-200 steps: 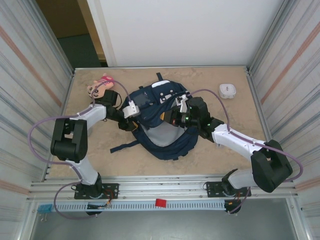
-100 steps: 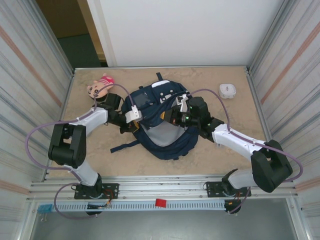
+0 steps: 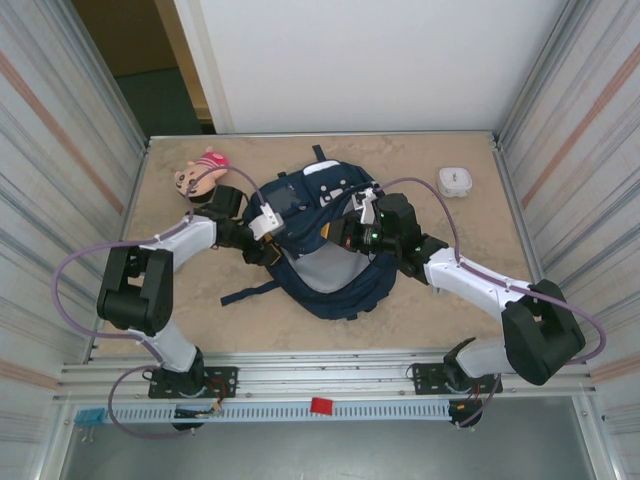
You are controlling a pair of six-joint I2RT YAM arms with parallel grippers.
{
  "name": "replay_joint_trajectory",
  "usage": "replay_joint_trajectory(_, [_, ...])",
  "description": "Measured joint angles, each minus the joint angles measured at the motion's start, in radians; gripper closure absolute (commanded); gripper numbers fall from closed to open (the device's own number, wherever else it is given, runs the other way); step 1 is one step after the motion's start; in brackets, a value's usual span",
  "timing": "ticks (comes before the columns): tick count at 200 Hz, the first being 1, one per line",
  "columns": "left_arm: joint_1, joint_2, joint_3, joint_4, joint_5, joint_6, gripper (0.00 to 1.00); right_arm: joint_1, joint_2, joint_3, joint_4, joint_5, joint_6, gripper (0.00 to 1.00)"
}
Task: Pack the student bag
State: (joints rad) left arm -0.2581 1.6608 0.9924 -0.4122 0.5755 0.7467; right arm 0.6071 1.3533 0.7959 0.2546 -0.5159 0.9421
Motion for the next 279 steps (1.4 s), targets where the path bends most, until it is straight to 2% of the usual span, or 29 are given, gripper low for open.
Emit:
replay_joint_trajectory(16, [-0.016, 0.003, -0.002, 0.015, -0.015, -0.028, 0.83, 0.0, 0.0, 0.0, 0.0, 0.0, 0.0, 0.97])
replay_joint_trajectory(42, [-0.029, 0.006, -0.011, 0.045, -0.056, -0.066, 1.0, 0.0, 0.0, -0.002, -0.001, 0.006, 0.001, 0.95])
replay_joint_trajectory(50, [-0.03, 0.005, -0.015, 0.05, -0.062, -0.068, 1.0, 0.0, 0.0, -0.003, -0.005, 0.011, 0.004, 0.88])
replay_joint_trajectory(74, [-0.03, -0.014, -0.049, 0.076, -0.068, -0.094, 1.0, 0.0, -0.016, -0.011, -0.059, 0.031, 0.024, 0.5])
replay_joint_trajectory(86, [-0.03, -0.033, -0.074, 0.089, -0.073, -0.098, 1.0, -0.005, -0.043, -0.03, -0.112, 0.056, 0.027, 0.43])
replay_joint_trajectory(97, [-0.03, -0.046, -0.09, 0.098, -0.074, -0.099, 1.0, -0.015, -0.091, -0.058, -0.192, 0.078, 0.039, 0.4])
replay_joint_trajectory(123, [-0.03, -0.05, -0.095, 0.1, -0.076, -0.1, 1.0, -0.054, -0.235, -0.096, -0.433, 0.114, 0.037, 0.44])
replay_joint_trajectory(150, [-0.031, -0.05, -0.095, 0.092, -0.075, -0.097, 1.0, -0.065, -0.423, -0.084, -0.629, 0.166, 0.001, 0.54])
replay_joint_trajectory(163, [-0.03, -0.05, -0.095, 0.088, -0.076, -0.093, 1.0, -0.054, -0.474, -0.061, -0.676, 0.18, -0.018, 0.55])
replay_joint_trajectory(179, [-0.03, -0.05, -0.095, 0.084, -0.076, -0.089, 1.0, -0.028, -0.474, -0.034, -0.67, 0.188, -0.035, 0.62])
replay_joint_trajectory(200, [-0.031, -0.05, -0.095, 0.076, -0.076, -0.089, 1.0, 0.014, -0.363, -0.013, -0.584, 0.191, -0.038, 0.68])
replay_joint_trajectory(219, [-0.039, -0.05, -0.095, 0.072, -0.082, -0.088, 1.0, 0.038, -0.173, -0.002, -0.46, 0.211, -0.034, 0.7])
replay_joint_trajectory(248, [-0.056, -0.05, -0.095, 0.066, -0.1, -0.088, 1.0, 0.045, 0.086, 0.008, -0.313, 0.257, -0.016, 0.79])
replay_joint_trajectory(279, [-0.099, -0.05, -0.089, 0.031, -0.123, -0.085, 1.0, 0.055, 0.238, 0.021, -0.188, 0.317, 0.027, 0.8])
